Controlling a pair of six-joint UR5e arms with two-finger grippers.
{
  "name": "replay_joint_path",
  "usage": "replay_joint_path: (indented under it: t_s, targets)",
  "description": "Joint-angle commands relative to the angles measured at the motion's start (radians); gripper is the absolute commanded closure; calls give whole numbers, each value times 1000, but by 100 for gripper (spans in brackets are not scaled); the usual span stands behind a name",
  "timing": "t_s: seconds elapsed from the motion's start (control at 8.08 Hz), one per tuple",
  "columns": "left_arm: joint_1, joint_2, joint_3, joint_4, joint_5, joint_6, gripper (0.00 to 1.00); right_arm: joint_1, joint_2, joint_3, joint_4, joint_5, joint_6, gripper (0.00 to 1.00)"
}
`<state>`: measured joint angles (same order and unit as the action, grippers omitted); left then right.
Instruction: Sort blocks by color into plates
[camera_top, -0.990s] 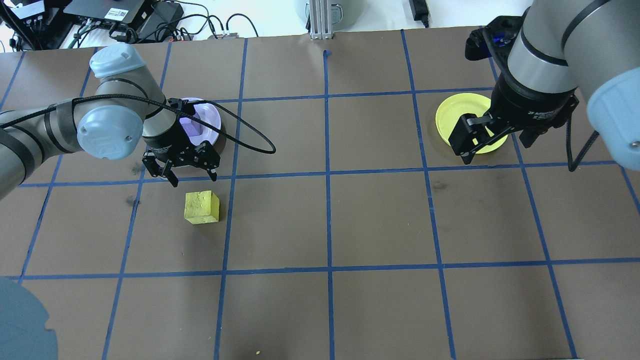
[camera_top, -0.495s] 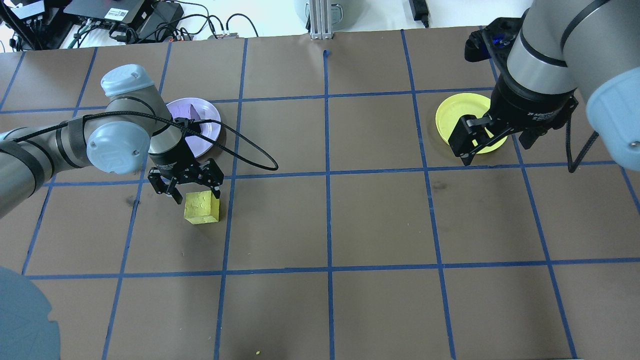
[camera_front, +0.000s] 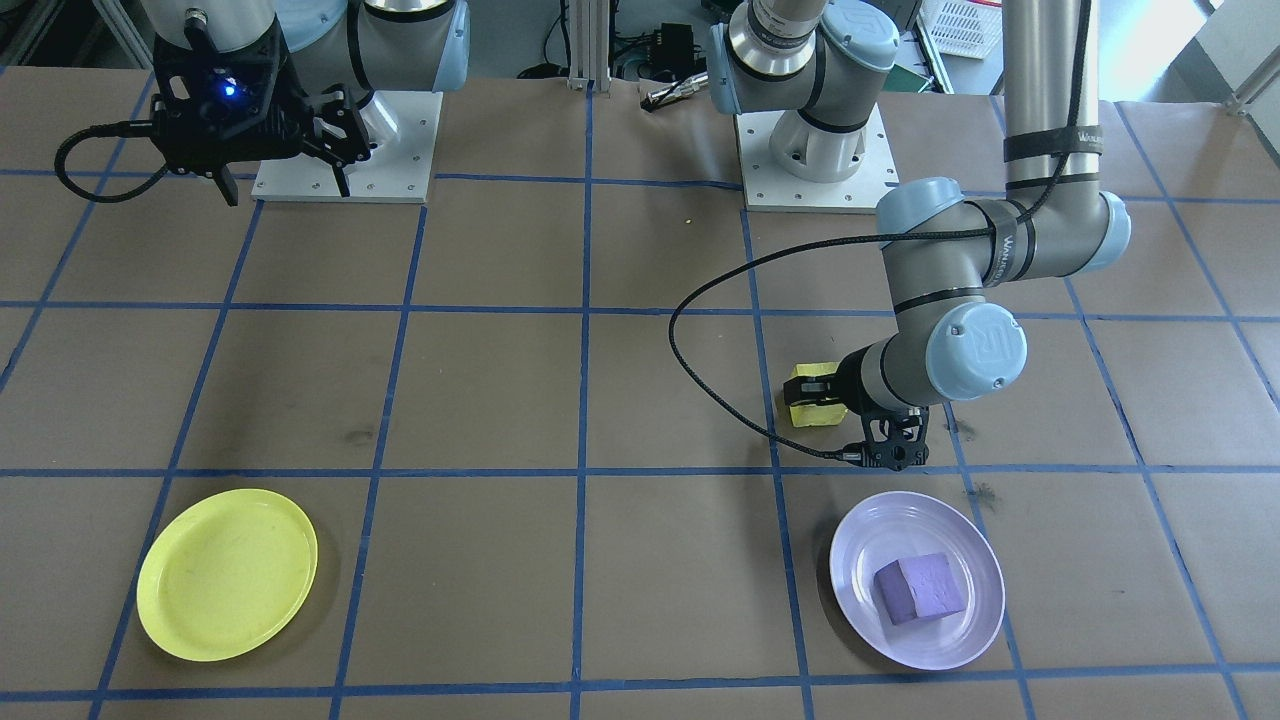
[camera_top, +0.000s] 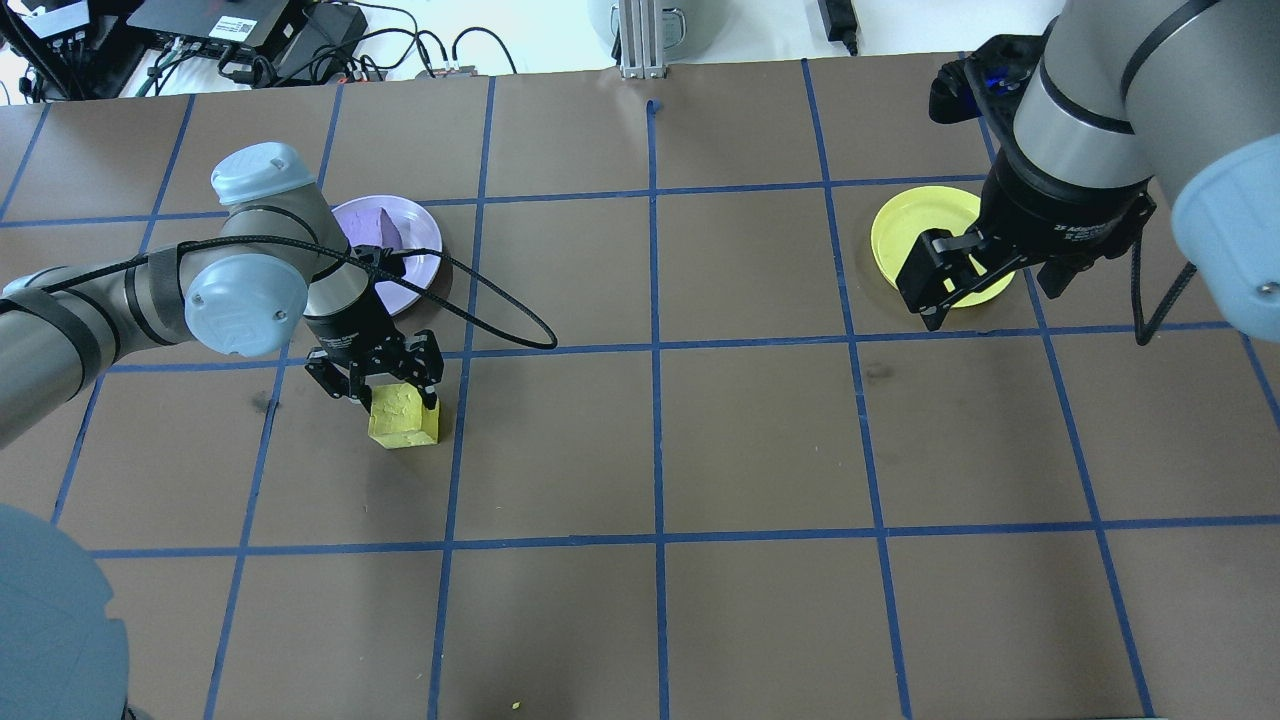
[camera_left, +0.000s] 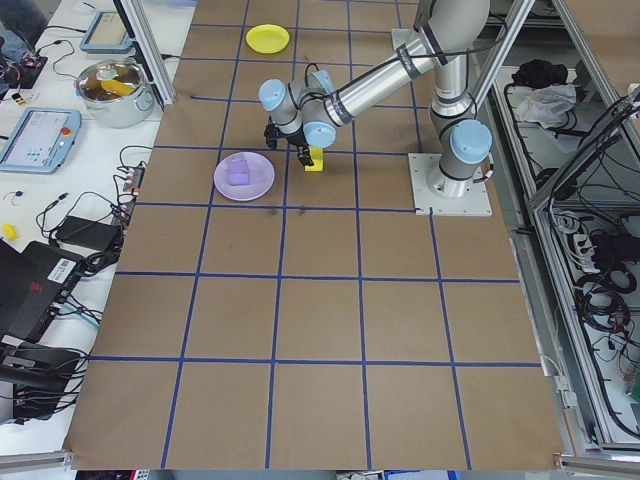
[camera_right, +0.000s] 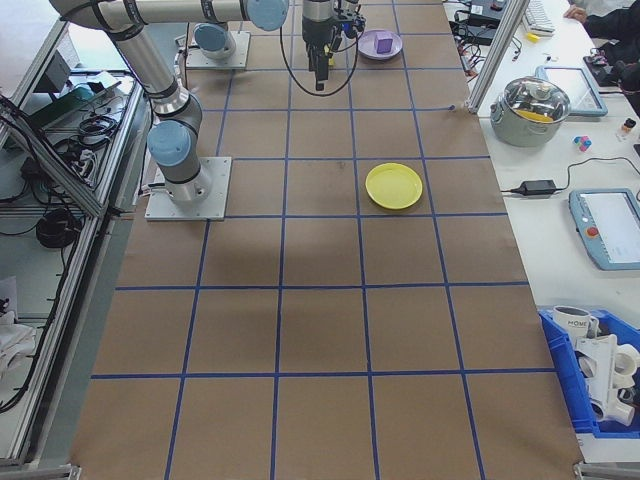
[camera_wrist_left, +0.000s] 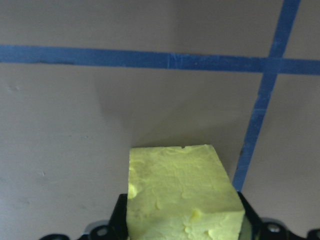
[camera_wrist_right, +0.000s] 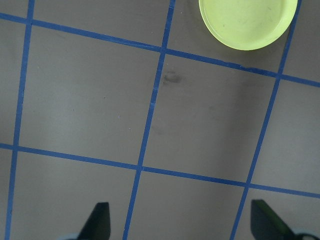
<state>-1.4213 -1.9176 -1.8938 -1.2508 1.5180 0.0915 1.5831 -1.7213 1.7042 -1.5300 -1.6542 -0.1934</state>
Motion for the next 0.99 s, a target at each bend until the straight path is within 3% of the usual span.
replay_joint_path:
  t_s: [0.0, 0.12, 0.37, 0.49, 0.62, 0.87]
  targets:
    - [-1, 6, -14, 4, 19, 11, 95, 0, 0, 0, -1, 1, 0, 0]
    - [-20, 32, -10, -1, 34, -9, 100, 0, 0, 0, -2, 1, 0, 0]
    - [-74, 121, -5, -13, -46, -105, 98, 0, 0, 0, -1, -1, 0, 0]
    - [-152, 150, -4, -10, -73, -136, 90, 0, 0, 0, -1, -1, 0, 0]
    - [-233, 138, 1, 0, -144, -282, 91, 0, 0, 0, -1, -1, -1, 0]
    - [-396, 147, 36, 4, -183, -387, 94, 0, 0, 0, -1, -1, -3, 0]
